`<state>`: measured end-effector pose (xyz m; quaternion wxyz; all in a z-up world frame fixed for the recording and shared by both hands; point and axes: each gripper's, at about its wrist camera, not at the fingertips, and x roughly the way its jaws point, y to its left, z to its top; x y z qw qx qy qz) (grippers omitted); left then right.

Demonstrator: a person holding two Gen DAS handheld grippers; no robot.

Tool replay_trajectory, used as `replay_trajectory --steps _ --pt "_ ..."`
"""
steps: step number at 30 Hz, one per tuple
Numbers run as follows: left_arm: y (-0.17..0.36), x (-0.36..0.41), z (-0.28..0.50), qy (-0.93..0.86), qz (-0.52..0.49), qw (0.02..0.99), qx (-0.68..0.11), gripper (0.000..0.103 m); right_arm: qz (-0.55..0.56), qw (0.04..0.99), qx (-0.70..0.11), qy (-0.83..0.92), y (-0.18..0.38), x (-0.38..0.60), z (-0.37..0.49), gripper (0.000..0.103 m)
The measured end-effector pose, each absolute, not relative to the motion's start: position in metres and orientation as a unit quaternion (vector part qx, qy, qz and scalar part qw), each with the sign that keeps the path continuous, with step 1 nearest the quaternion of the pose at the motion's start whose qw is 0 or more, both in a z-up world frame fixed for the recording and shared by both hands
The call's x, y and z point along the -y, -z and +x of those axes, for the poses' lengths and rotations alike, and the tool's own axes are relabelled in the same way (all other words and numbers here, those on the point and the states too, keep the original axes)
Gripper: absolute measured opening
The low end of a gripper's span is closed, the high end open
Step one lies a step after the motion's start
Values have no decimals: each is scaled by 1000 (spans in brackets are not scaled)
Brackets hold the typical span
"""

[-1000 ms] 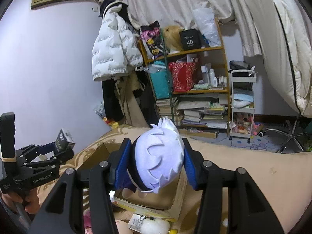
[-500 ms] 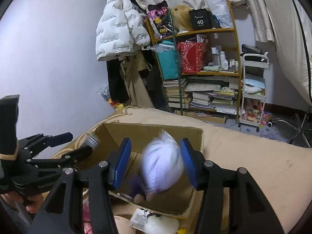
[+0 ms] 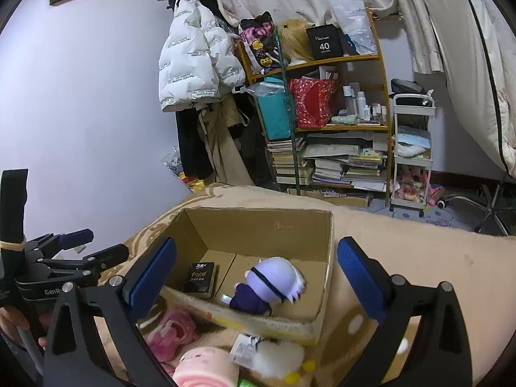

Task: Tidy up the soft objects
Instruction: 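Drop the tissue pack and the doll into the cardboard box with both grippers, then lower the left gripper onto the pink bear while the right gripper reaches the white penguin plush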

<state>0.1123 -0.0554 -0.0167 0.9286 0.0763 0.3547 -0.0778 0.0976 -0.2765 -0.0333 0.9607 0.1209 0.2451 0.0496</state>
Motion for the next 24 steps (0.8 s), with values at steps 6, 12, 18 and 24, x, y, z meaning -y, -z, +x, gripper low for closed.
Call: replay_trajectory --steps 6,12,18,24 --pt "11 35 88 65 66 922 -376 93 135 957 -252 -47 28 275 75 103" --pt "13 25 70 50 68 921 -380 94 158 951 -263 -28 29 276 55 103" --pt "29 23 73 58 66 908 -411 94 194 940 -280 -20 37 287 50 103" --pt "46 26 83 67 66 896 -433 94 201 931 -304 -15 50 289 57 103"
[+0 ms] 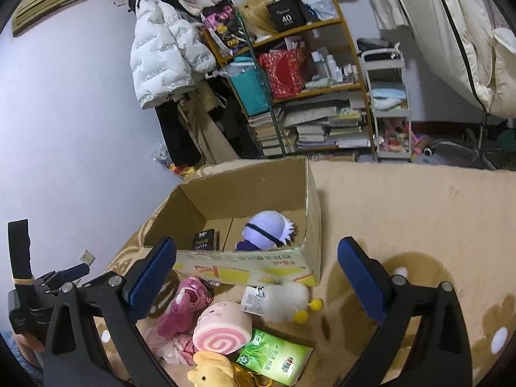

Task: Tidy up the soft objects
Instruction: 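Lower the left gripper onto the pink bear while the right gripper reaches the white penguin plush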

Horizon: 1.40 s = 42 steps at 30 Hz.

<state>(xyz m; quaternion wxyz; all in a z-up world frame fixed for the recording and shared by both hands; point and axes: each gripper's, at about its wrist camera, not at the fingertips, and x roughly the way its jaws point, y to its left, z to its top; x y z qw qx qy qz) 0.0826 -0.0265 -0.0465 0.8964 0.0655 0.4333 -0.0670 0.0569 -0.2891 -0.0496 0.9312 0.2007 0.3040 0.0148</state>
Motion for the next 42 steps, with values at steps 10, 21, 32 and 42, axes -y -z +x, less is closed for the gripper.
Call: replay_trajectory --steps 10,21,32,42 --pt "75 35 99 79 55 870 -483 94 192 912 -362 -13 83 279 72 103" --pt "106 59 114 109 71 846 -517 94 168 893 -417 -24 118 264 99 103" --pt "143 71 123 111 90 821 -552 94 149 876 -457 -35 145 251 118 103" --pt "173 67 133 96 78 797 -591 93 168 856 -487 -42 165 254 130 86"
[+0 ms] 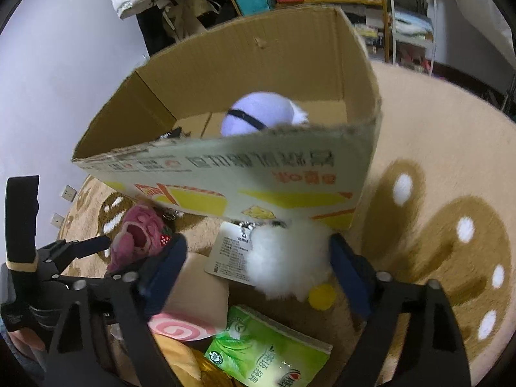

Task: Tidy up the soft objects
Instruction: 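Lower the left gripper onto the pink bear while the right gripper reaches the white penguin plush, then grasp and lift the pink bear with the left gripper while the right gripper lifts the penguin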

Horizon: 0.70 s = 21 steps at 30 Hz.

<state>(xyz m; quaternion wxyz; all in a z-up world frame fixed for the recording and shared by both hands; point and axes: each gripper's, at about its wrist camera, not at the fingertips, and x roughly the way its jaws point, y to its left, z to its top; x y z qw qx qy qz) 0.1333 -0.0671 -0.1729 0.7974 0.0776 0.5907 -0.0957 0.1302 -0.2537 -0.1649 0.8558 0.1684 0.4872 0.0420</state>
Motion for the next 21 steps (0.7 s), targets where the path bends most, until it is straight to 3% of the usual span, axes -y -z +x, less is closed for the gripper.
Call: replay_trajectory --steps 3,8,12,21 --pt "180 64 136 99 57 788 -605 85 178 849 -496 -39 172 258 132 72" --pt "184 61 136 80 22 791 -606 79 177 839 -513 -30 181 264 137 66" --pt "185 61 133 75 24 794 -603 71 184 832 -522 -30 185 271 140 50" --pt "183 51 126 68 34 800 -595 55 161 829 -534 -36 187 264 141 45"
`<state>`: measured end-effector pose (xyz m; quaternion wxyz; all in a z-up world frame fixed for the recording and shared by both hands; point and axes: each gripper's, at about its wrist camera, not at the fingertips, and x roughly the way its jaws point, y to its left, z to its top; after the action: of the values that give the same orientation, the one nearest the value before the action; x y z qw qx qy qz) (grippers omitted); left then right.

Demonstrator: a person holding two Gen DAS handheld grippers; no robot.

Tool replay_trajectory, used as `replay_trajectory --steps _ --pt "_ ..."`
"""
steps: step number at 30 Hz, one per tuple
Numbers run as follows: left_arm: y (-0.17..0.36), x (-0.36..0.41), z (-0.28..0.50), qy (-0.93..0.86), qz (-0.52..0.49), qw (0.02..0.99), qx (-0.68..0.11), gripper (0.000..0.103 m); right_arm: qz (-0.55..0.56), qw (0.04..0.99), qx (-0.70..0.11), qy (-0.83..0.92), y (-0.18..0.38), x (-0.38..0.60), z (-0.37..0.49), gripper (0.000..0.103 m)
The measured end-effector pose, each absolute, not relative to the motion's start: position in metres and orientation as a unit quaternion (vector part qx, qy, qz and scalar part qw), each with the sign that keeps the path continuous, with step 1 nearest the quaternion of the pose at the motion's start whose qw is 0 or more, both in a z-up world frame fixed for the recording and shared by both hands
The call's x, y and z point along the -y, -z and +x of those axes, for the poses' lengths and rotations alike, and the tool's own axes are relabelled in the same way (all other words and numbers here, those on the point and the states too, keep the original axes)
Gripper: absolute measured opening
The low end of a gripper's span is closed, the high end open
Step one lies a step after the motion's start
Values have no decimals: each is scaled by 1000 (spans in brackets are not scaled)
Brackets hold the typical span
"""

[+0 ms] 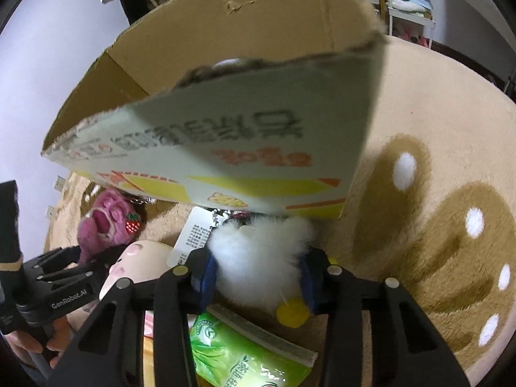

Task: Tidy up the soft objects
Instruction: 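Grasp and lift the pink bear with the left gripper while the right gripper lifts the penguin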

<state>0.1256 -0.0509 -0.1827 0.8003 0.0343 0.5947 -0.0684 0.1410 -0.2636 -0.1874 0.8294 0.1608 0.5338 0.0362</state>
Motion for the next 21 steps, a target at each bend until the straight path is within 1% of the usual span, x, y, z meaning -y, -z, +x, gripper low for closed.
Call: replay_trajectory --steps 11,12,14,21 --pt "178 65 120 81 49 802 -589 52 138 833 -534 -39 187 254 140 42" --pt "178 66 119 82 51 802 -589 52 140 832 -535 -40 187 254 139 37" --pt "178 65 119 83 50 802 -590 52 141 830 -537 -43 187 253 138 37" --pt "172 49 118 80 16 802 -592 51 129 833 -536 -43 186 246 136 35"
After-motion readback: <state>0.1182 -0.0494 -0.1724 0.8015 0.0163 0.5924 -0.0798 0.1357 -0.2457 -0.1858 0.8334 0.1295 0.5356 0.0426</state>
